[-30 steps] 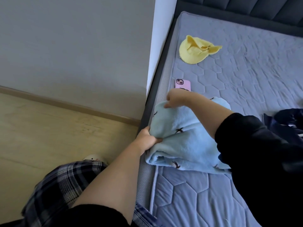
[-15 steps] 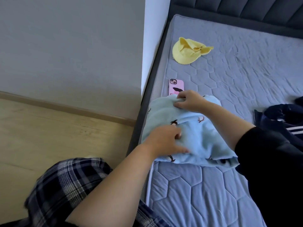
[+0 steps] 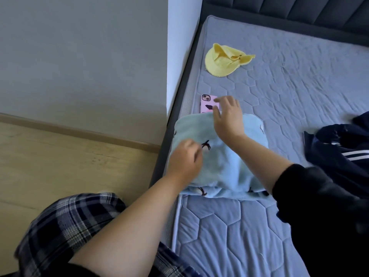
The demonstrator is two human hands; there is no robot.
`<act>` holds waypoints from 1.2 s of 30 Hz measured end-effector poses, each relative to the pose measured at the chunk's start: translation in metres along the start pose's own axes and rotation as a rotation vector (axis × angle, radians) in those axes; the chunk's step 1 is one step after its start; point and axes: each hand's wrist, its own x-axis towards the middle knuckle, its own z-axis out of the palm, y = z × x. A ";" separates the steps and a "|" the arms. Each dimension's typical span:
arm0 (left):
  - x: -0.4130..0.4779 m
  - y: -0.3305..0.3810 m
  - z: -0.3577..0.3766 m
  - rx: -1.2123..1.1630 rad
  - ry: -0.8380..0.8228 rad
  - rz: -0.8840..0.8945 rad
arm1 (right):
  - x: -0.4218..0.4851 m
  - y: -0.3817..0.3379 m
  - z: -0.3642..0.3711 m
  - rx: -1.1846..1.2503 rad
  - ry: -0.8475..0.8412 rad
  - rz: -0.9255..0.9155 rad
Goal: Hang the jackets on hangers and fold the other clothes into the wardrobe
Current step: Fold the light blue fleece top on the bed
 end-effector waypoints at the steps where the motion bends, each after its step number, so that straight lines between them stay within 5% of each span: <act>1: 0.007 -0.005 0.000 0.073 0.086 0.033 | -0.010 0.002 -0.007 0.018 0.074 -0.056; 3: 0.018 -0.016 0.006 0.203 0.092 0.053 | -0.031 0.008 -0.012 -0.041 0.033 -0.137; 7: 0.016 -0.033 0.027 0.301 -0.288 -0.114 | -0.067 0.027 0.000 -0.265 -0.494 -0.080; 15: 0.013 -0.044 0.033 0.371 -0.417 -0.195 | -0.073 0.100 -0.014 -0.408 -0.460 0.287; 24: 0.012 -0.046 0.032 0.387 -0.411 -0.210 | -0.064 0.113 -0.032 0.233 -0.435 1.079; 31: 0.015 -0.046 0.032 0.360 -0.412 -0.238 | -0.073 0.127 -0.062 0.587 -0.682 1.211; 36: 0.016 -0.045 0.026 0.211 -0.386 -0.323 | -0.096 0.109 -0.070 0.858 -0.623 1.239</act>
